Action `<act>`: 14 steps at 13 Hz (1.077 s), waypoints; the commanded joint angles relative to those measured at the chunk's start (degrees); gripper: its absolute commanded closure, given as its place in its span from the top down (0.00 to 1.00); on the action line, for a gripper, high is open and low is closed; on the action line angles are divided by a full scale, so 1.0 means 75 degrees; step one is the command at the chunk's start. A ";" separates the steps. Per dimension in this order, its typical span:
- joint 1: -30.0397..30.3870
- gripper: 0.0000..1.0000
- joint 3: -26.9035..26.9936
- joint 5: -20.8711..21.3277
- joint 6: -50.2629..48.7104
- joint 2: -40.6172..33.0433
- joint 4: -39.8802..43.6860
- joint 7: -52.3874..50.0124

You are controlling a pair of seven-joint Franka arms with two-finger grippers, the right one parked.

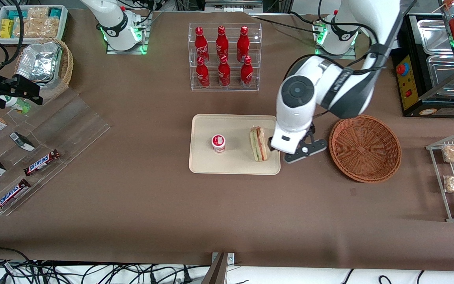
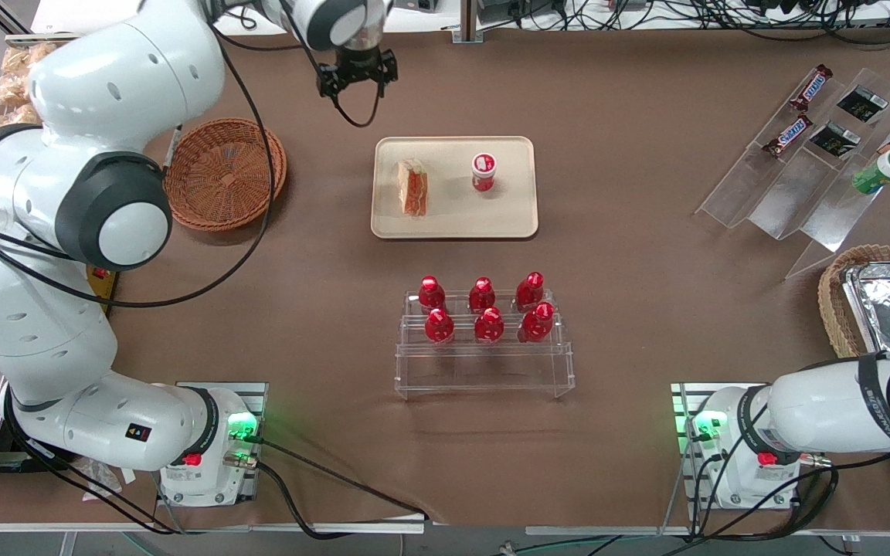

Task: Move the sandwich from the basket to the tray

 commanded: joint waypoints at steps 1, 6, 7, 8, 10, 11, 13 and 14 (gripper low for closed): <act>0.0549 1.00 -0.0094 -0.0303 -0.0752 -0.0088 0.0486 0.0960; 0.1698 1.00 0.0022 -0.0970 -0.1444 -0.0696 0.0486 0.3488; 0.1897 1.00 0.0116 -0.1052 -0.1515 -0.0768 0.0486 0.4051; 0.1922 1.00 0.0361 -0.1088 -0.1713 -0.0826 0.0486 0.4567; 0.1817 1.00 0.1086 -0.1379 -0.1796 -0.1013 0.0486 0.5645; 0.1794 1.00 0.1496 -0.1694 -0.1889 -0.1072 0.0486 0.6277; 0.1584 1.00 0.2363 -0.2141 -0.1961 -0.1096 0.0486 0.7473; 0.1548 1.00 0.2634 -0.2398 -0.1961 -0.1096 0.0486 0.7989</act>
